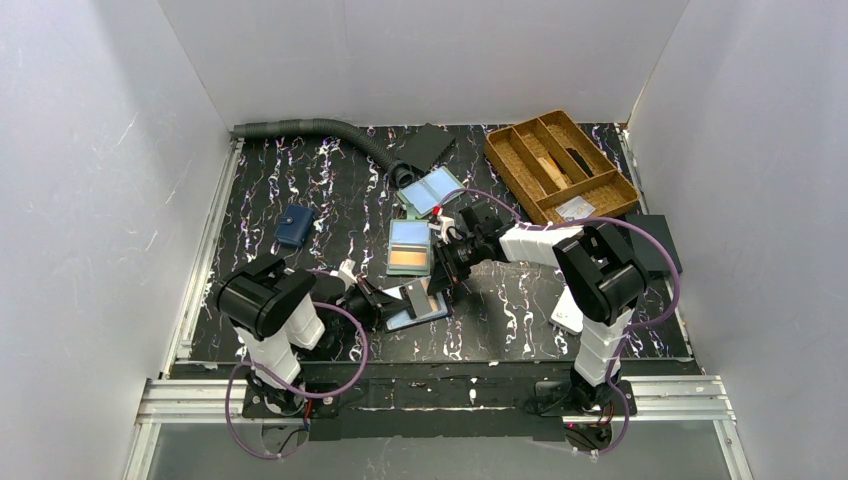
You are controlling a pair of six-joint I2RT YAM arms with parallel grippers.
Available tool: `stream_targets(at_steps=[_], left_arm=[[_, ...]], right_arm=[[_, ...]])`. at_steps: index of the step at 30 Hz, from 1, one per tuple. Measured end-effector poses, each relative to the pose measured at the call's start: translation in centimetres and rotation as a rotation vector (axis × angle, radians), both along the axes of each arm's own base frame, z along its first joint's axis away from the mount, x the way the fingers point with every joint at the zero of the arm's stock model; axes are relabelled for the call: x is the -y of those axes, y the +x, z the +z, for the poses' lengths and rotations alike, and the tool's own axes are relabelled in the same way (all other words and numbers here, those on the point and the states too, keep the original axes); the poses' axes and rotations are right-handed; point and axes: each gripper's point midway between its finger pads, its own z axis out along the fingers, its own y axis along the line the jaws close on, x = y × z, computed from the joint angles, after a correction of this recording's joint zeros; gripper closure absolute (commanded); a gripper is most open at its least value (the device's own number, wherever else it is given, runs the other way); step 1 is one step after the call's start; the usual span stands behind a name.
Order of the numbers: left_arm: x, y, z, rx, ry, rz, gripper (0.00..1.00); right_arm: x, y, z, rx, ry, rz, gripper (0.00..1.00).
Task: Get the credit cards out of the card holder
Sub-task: Remove the credit card from the card holder, then place the credit card in the storage box.
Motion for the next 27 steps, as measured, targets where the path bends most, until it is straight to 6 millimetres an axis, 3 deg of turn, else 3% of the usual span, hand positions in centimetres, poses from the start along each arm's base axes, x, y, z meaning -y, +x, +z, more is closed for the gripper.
stream_targets(at_steps=[5, 19, 27], left_arm=[[-0.5, -0.2, 0.3, 0.008, 0.021, 0.001, 1.0], [-2.6, -1.2, 3.5, 0.166, 0.165, -0.031, 1.0], [-3.5, -1.6, 5.7, 0.291, 0.209, -0.055, 1.0]], right_arm=[[0.0, 0.0, 0.0, 0.0, -0.005, 0.002, 0.74], [0.0, 0.0, 0.3, 0.018, 0.009, 0.025, 0.71], [1.5, 0.0, 1.2, 0.115, 0.056, 0.104, 0.55]])
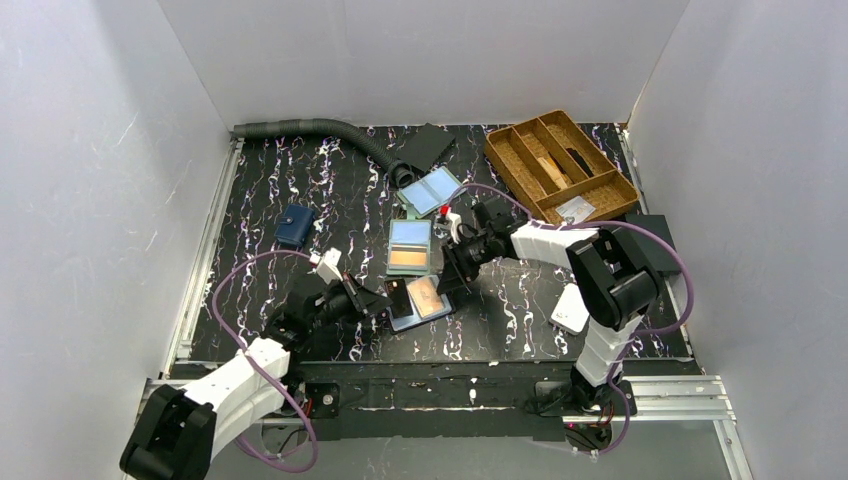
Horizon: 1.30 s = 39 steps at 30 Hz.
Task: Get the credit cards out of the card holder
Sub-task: Place the credit card in the storage box.
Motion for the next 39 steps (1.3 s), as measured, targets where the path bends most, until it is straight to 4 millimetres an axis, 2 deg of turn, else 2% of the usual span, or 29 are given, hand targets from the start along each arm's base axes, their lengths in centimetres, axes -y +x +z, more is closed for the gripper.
stream_targets(at_steps=[4, 9, 14, 18, 19, 20, 21, 24, 28, 30, 33, 35, 36, 37, 39], left_arm=[[0.1, -0.1, 0.8, 0.029, 0.006, -0.025, 1.0], [0.7, 0.4, 2.9, 0.089, -0.018, -0.047, 1.0], [1.3, 1.1, 5.3, 0.156, -0.077, -0.051, 1.0], [1.9, 1.5, 6.9, 0.197, -0.12, -0.053, 1.0], [2.4, 1.6, 7.5, 0.212, -0.136, -0.061, 1.0], [3.2, 1.7, 9.2, 0.257, -0.167, -0.079, 1.0], [4.1, 1.6, 9.8, 0.275, -0.173, -0.093, 1.0], [5.8, 1.3, 10.0, 0.282, -0.174, -0.134, 1.0], [7.3, 1.3, 9.9, 0.299, -0.17, -0.154, 1.0], [7.6, 1.3, 9.9, 0.305, -0.17, -0.157, 1.0], [7.8, 1.3, 9.9, 0.311, -0.17, -0.159, 1.0], [8.0, 1.3, 9.8, 0.312, -0.171, -0.16, 1.0], [8.0, 1.4, 9.6, 0.309, -0.166, -0.158, 1.0], [8.0, 1.5, 9.4, 0.307, -0.162, -0.154, 0.95], [8.0, 1.7, 9.2, 0.305, -0.154, -0.143, 0.67]], right_arm=[[1.3, -0.4, 1.8, 0.034, 0.085, 0.069, 0.39], [1.9, -0.9, 5.2, 0.108, 0.207, 0.122, 0.27], [1.8, -1.8, 7.1, 0.132, 0.279, 0.14, 0.24], [1.7, -1.9, 7.5, 0.087, 0.317, 0.117, 0.22], [1.7, -2.1, 7.7, 0.005, 0.32, 0.074, 0.2], [1.6, -1.9, 8.0, 0.027, 0.35, 0.082, 0.2], [1.4, -1.7, 8.5, 0.02, 0.364, 0.075, 0.2], [1.1, -1.5, 9.4, 0.001, 0.389, 0.066, 0.21], [1.0, -1.9, 10.3, -0.043, 0.419, 0.056, 0.3], [1.0, -1.9, 10.8, -0.049, 0.428, 0.054, 0.43], [0.8, -1.8, 11.5, -0.058, 0.444, 0.051, 0.77], [0.8, -1.9, 11.8, -0.076, 0.452, 0.043, 0.94], [0.8, -1.9, 12.0, -0.085, 0.455, 0.042, 0.98], [0.8, -2.0, 12.1, -0.091, 0.458, 0.045, 0.99], [0.8, -2.0, 12.4, -0.097, 0.464, 0.046, 0.99]])
